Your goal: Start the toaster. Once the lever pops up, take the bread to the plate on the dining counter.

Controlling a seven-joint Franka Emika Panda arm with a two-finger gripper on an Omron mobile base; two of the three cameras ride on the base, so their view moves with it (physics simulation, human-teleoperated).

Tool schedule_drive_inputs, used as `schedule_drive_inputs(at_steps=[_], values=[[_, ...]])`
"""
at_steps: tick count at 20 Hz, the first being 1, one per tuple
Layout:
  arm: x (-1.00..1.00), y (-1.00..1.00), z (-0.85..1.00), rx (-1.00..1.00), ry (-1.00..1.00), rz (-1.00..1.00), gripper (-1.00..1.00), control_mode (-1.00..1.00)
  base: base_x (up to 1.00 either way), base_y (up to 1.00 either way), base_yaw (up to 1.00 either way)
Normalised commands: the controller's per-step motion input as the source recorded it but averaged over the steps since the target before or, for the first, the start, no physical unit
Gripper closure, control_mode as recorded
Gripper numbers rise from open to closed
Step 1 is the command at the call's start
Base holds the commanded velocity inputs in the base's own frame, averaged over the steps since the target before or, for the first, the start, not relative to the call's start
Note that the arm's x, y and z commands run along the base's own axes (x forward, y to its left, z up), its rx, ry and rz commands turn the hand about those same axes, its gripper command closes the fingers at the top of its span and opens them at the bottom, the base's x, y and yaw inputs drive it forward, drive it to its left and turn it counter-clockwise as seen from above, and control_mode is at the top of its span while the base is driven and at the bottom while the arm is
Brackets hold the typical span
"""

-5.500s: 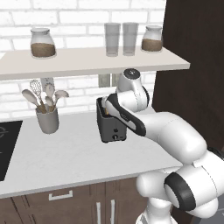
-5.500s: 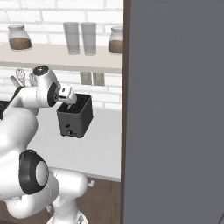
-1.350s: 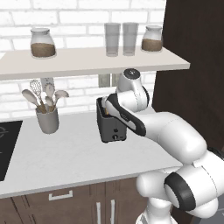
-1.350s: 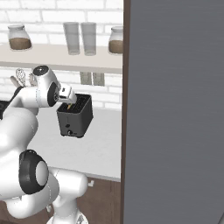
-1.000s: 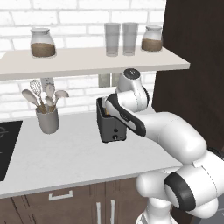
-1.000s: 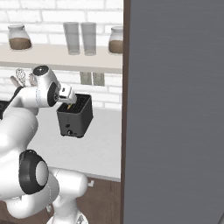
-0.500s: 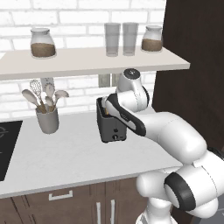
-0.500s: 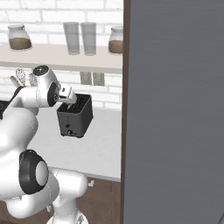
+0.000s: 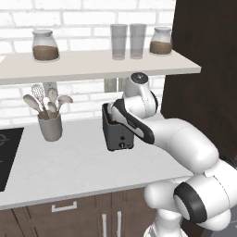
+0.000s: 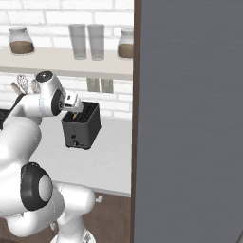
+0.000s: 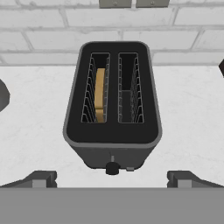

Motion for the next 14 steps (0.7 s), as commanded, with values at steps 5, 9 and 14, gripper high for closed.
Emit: schedule_drive_inputs(at_steps=[5,9,14], values=[[0.00,0.00,0.00,0.00,0.00,0.00,-1.00,-1.00,0.00,0.00,0.00],[0.00,0.00,0.00,0.00,0.00,0.00,-1.00,-1.00,0.00,0.00,0.00],[0.00,0.00,0.00,0.00,0.00,0.00,-1.00,-1.00,0.00,0.00,0.00]])
